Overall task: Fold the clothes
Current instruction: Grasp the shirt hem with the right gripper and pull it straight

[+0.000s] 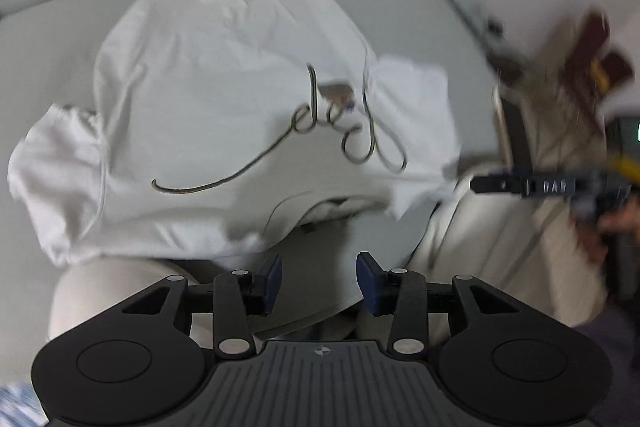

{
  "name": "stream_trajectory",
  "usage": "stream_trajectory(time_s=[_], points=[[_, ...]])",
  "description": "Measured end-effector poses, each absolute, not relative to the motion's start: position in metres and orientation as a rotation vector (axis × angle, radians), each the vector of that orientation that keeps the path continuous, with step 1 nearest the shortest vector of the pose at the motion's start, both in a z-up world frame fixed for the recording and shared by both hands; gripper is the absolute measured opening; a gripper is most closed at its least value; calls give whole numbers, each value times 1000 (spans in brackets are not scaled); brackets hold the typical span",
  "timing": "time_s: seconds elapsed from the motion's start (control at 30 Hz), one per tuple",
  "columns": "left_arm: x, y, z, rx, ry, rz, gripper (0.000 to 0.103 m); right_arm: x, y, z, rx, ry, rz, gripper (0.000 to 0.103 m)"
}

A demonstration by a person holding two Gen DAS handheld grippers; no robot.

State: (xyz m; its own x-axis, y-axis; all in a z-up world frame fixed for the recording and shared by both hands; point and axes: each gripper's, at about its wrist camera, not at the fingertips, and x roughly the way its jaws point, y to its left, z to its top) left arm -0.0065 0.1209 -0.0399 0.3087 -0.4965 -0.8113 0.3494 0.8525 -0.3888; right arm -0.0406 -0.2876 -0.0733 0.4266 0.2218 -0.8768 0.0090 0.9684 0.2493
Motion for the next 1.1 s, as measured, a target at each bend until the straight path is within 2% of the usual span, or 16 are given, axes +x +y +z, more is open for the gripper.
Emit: stream_trajectory(time_s=[0.07, 0.17, 0.33, 0.53, 0.73, 0.77, 0.8, 0.83, 0.87, 1.1], points=[[-13, 123, -48, -214, 1126, -511, 39, -50, -295, -68, 312, 1059, 109, 63], [-18, 110, -70, -198, 1149, -376, 43, -62, -286, -81, 366, 1061, 224, 58], [-11, 75, -96, 2, 1111, -253, 42, -68, -229, -113, 167, 1063, 368, 55], [12, 53, -104, 148, 1033, -226, 39, -52, -198, -125, -18, 923, 367, 55], [32, 44, -114, 268, 983, -246, 32, -34, -187, -140, -176, 884, 360, 54], [33, 44, -115, 277, 981, -244, 27, -32, -187, -140, -165, 879, 356, 47], [34, 45, -114, 280, 978, -246, 13, -29, -190, -139, -144, 884, 346, 43], [34, 47, -111, 264, 976, -255, 0, -27, -193, -136, -115, 895, 331, 32], [33, 49, -107, 243, 977, -271, 0, -25, -196, -133, -86, 906, 323, 22], [1, 70, -70, 183, 1050, -399, 0, -42, -212, -100, 64, 1018, 379, 16]])
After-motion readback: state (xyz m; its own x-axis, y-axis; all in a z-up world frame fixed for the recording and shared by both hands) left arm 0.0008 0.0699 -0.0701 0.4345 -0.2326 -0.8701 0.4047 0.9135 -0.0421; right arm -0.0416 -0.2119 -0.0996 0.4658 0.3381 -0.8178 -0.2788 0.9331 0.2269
